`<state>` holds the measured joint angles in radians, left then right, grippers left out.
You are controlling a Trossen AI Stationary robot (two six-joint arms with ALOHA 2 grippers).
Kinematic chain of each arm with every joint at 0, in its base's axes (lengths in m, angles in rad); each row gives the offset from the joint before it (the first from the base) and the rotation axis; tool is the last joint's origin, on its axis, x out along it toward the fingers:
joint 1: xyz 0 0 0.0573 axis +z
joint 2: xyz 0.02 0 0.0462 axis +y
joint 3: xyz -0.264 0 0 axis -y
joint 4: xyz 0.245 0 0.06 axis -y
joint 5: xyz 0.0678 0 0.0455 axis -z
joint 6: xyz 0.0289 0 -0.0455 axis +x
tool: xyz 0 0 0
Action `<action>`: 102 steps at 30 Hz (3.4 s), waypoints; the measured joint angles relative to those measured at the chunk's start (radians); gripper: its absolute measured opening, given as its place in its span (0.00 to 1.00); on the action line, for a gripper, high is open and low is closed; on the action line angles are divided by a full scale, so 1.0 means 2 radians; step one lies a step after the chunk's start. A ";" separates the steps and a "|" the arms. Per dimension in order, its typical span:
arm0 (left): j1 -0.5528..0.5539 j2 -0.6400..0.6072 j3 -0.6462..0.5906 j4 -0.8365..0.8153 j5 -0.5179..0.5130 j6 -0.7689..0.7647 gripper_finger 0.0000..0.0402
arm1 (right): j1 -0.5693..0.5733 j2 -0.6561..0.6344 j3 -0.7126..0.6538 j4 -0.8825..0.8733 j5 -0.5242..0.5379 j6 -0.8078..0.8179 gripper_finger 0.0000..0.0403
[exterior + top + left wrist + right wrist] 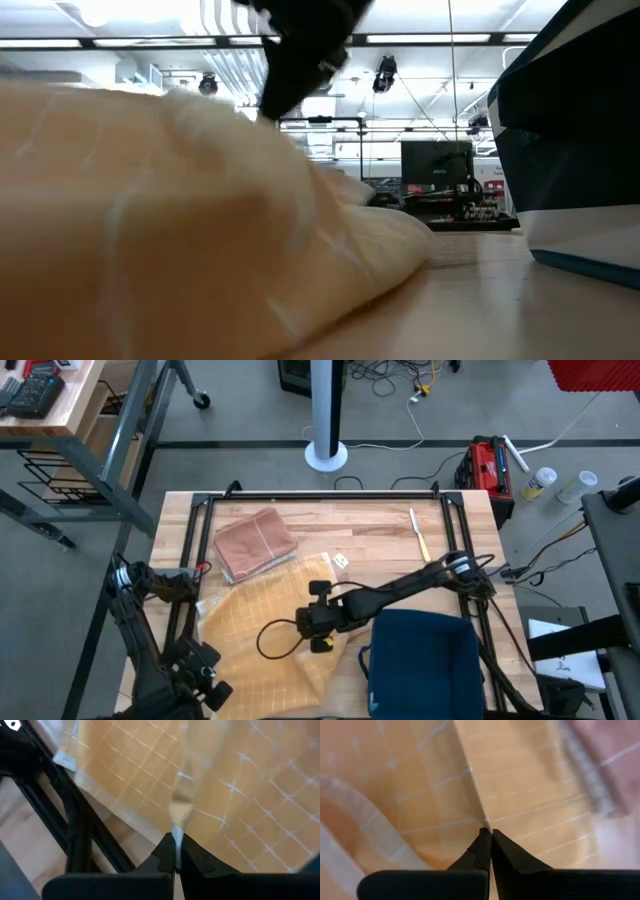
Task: Fold towel
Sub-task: Fold the yellow towel
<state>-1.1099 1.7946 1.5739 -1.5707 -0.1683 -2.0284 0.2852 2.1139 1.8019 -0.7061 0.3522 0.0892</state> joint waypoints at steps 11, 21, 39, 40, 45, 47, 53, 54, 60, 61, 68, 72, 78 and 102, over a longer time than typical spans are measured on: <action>0.000 -0.036 -0.081 0.000 0.002 -0.003 0.00 | -0.018 0.013 0.078 -0.020 0.045 -0.033 0.00; 0.001 -0.063 -0.196 -0.001 0.048 -0.027 0.00 | -0.047 0.039 0.074 -0.008 0.060 -0.041 0.00; 0.008 -0.066 -0.291 0.007 0.031 -0.087 0.03 | -0.078 0.080 0.078 0.028 0.087 -0.035 0.01; 0.008 -0.066 -0.290 0.007 0.035 -0.088 0.04 | -0.078 0.080 0.078 0.026 0.087 -0.032 0.02; 0.008 -0.067 -0.289 0.006 0.063 -0.090 0.11 | -0.075 0.079 0.088 0.007 0.087 -0.027 0.11; 0.008 -0.067 -0.289 0.007 0.067 -0.090 0.12 | -0.075 0.079 0.096 0.000 0.088 -0.020 0.16; 0.008 -0.069 -0.286 0.007 0.067 -0.084 0.10 | -0.075 0.078 0.126 -0.043 0.088 -0.002 0.29; 0.008 -0.069 -0.286 0.006 0.067 -0.084 0.10 | -0.075 0.078 0.130 -0.050 0.087 0.001 0.30; 0.008 -0.069 -0.284 0.009 0.066 -0.083 0.09 | -0.057 0.078 0.129 -0.041 -0.057 0.037 0.34; 0.008 -0.069 -0.279 0.012 0.066 -0.081 0.10 | -0.050 0.082 0.125 -0.033 -0.082 0.039 0.34; 0.008 -0.072 -0.216 0.129 -0.082 0.039 0.09 | -0.002 0.144 0.116 0.000 -0.082 0.043 0.29; 0.015 -0.072 -0.218 0.166 -0.150 0.046 0.05 | 0.007 0.167 0.116 0.002 -0.089 0.064 0.25; 0.023 -0.069 -0.294 0.431 -0.139 0.086 0.01 | 0.018 0.165 0.115 -0.033 -0.154 0.068 0.20; 0.015 -0.046 -0.189 0.392 -0.148 0.168 0.00 | 0.040 0.032 0.082 -0.171 -0.079 0.052 0.23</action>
<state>-1.0803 1.7023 1.1950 -0.7865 -0.4646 -1.6919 0.3662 2.1788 1.9661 -1.0480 0.1941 0.1940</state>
